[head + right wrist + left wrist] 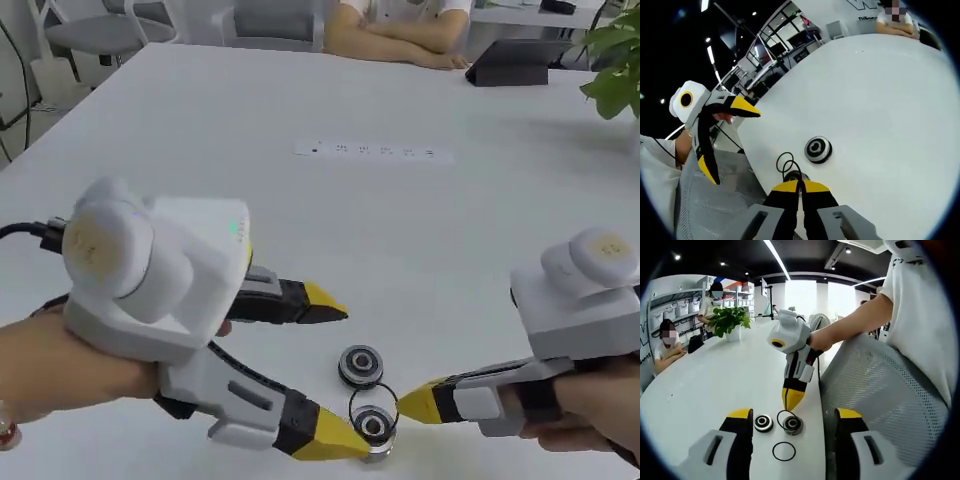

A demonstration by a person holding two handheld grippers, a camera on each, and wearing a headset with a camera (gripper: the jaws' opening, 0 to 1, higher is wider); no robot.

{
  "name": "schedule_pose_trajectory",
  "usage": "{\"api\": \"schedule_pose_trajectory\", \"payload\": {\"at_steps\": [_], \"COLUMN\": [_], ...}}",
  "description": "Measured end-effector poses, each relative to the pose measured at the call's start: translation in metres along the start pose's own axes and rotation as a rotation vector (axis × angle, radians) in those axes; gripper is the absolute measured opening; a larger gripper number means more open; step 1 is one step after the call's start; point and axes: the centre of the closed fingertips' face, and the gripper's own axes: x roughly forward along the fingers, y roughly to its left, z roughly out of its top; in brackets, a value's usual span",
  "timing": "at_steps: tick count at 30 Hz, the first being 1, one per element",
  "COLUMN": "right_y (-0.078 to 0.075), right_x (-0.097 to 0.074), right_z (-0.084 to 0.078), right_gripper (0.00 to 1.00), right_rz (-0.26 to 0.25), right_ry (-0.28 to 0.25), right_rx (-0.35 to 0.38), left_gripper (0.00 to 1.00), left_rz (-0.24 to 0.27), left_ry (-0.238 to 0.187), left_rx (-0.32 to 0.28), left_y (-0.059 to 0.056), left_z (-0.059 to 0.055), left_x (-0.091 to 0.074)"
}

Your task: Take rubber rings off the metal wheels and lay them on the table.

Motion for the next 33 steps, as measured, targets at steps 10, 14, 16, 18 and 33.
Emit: {"api": "schedule_pose_trajectory", "payload": {"at_steps": [10,14,16,18,33], "right_y": [-0.002,-0.003,-0.003,-0.003,0.0], "right_x": [-0.003,-0.004,-0.004,-0.004,-0.008], "right_z": [0.004,0.005,0.005,0.006,0.01], "right_gripper": [0.0,0.0,0.0,0.0,0.0], "right_rz": [-0.003,-0.004,-0.005,-0.004,-0.01], "right_ry": [-0.02,-0.025,-0.027,-0.031,-0.058], "right_rx": [0.009,0.013,0.013,0.016,0.025], "left_gripper": [0.75,0.82,0.83,0.84,0.93], "left_rz": [0.098,0.164,0.185,0.209,0.266], "left_ry": [0.001,0.004,-0.016,-0.043,-0.045], "left_rx": [-0.036,-0.041,-0.059,-0.083,-0.208], "left_y": [0.008,0.014,0.015,0.016,0.001], "left_z": [-0.013,-0.019,-0.019,-0.019,-0.059], "left_x": [-0.037,-0.052,-0.059,-0.065,-0.072]}}
